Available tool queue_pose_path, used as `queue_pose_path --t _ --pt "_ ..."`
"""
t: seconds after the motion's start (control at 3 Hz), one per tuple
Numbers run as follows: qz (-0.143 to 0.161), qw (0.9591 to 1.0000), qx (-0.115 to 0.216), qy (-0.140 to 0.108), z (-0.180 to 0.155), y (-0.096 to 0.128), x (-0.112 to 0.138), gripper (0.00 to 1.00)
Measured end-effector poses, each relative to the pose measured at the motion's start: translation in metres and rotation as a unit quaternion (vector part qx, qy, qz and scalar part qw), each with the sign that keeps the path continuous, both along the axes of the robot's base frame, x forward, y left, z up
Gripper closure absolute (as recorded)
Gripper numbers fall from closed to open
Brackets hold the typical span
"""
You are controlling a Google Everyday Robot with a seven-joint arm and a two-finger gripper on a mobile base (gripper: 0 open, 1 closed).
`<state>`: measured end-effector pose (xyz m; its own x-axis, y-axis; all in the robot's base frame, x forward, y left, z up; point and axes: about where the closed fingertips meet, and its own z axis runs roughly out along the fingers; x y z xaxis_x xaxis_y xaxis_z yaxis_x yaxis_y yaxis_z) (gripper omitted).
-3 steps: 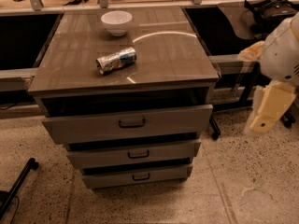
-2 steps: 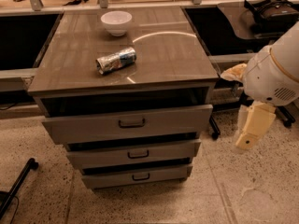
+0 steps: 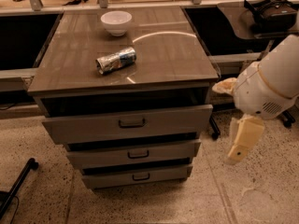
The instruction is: Open bottom drawer
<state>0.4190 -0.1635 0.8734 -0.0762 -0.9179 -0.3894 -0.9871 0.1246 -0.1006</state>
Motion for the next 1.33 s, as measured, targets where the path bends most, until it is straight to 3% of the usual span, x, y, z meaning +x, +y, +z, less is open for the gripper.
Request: queue_pose_path --t 0.33,1.0,1.33 --pt "0.024 0.9994 0.013 0.022 -0.046 0.021 -0.01 0.0" --pt "0.039 0.9954 -0.004 0.088 -0.15 0.057 -0.029 0.0" --pt "0.039 0.9953 -0.004 0.088 -0.15 0.057 -0.029 0.0"
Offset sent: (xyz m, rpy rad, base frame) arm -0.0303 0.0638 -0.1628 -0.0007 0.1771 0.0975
